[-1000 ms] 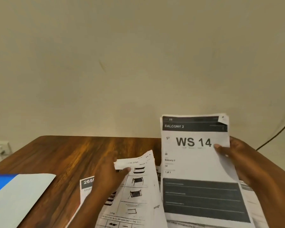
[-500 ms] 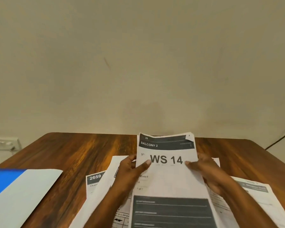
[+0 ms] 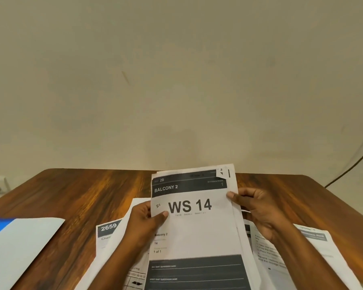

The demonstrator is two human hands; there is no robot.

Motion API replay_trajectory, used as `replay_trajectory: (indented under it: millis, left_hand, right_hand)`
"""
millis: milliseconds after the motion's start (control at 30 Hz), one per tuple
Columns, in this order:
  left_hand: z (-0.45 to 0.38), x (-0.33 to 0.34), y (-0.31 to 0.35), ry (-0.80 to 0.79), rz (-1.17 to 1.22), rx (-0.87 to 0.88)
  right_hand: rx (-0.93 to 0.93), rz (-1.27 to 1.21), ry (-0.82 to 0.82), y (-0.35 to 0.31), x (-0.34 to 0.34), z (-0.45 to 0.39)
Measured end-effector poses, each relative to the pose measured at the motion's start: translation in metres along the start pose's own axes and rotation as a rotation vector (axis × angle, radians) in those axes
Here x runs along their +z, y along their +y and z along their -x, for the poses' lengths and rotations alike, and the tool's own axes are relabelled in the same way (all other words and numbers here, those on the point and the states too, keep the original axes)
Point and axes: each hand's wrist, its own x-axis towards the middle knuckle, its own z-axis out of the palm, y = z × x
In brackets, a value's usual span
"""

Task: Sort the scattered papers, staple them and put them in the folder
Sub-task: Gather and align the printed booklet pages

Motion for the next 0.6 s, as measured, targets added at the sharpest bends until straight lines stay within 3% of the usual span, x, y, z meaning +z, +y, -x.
replay_trajectory:
  millis: [267, 467, 600]
  left_hand:
    - [0.004, -0.008, 0.002, -0.027, 0.007, 0.000]
    - [0.001, -0.006, -0.001, -0.016, 0.050, -0.027]
    - [0.002, -0.004, 0.000, 0.019, 0.067, -0.011]
  right_hand:
    - [0.026, -0.287, 0.059, 0.000, -0.006, -0.004]
    - [0.008, -0.308, 0.064, 0.002, -0.005, -0.006]
    - [-0.056, -0.303, 0.154, 0.004, -0.002, -0.011]
